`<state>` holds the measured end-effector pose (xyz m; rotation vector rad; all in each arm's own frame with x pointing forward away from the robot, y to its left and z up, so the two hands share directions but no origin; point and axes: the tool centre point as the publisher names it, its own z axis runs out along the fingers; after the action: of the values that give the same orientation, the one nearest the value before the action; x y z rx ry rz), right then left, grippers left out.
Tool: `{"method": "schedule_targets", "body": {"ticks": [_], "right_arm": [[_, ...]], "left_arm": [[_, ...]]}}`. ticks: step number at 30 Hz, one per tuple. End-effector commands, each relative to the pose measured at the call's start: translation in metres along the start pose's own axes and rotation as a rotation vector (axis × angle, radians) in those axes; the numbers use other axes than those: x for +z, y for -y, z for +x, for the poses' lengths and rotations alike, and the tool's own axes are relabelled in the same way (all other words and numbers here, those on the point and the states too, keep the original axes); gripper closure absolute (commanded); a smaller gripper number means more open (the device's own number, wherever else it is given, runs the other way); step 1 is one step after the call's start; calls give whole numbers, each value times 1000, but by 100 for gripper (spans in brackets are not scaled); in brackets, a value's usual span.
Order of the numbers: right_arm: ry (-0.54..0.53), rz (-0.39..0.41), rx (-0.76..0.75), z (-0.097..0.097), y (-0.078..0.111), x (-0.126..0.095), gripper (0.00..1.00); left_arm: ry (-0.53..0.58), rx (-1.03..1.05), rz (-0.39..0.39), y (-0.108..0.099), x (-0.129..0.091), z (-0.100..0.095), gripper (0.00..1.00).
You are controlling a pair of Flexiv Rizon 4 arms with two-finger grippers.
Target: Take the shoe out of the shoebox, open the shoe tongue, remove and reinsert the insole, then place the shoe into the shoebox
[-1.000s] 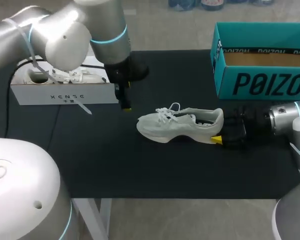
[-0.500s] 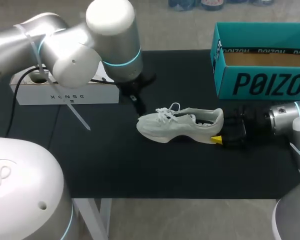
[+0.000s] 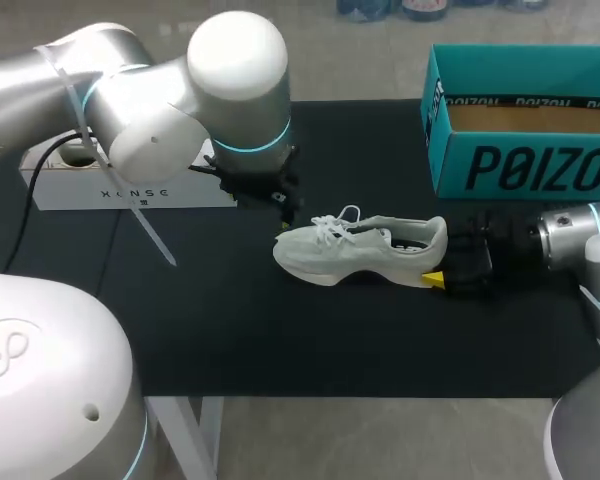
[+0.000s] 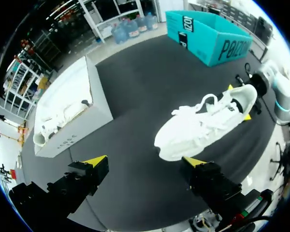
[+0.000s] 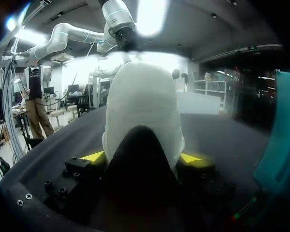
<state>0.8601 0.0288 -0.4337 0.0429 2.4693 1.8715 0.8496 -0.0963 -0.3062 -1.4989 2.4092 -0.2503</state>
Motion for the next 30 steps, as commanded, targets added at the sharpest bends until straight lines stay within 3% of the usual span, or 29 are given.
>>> {"method": "schedule_targets", "body": {"ticks": [1, 3, 7, 15, 19, 26, 30], "right_arm": [[2, 1, 1, 3, 4, 4, 100], [2, 1, 1, 3, 4, 4, 100], [2, 1, 1, 3, 4, 4, 100], [2, 1, 1, 3, 4, 4, 100], [2, 1, 1, 3, 4, 4, 100], [2, 1, 1, 3, 4, 4, 100], [2, 1, 1, 3, 4, 4, 100]], "left_arm": [[59, -488, -41, -13, 27, 34, 0], [83, -517, -24, -15, 30, 50, 0], [-11, -554, -22, -10, 22, 71, 0], [-59, -599, 31, 16, -2, 79, 0], [-64, -577, 15, 33, 2, 85, 0], [-138, -441, -82, 60, 21, 129, 0], [-122, -406, -95, 72, 28, 140, 0]]}}
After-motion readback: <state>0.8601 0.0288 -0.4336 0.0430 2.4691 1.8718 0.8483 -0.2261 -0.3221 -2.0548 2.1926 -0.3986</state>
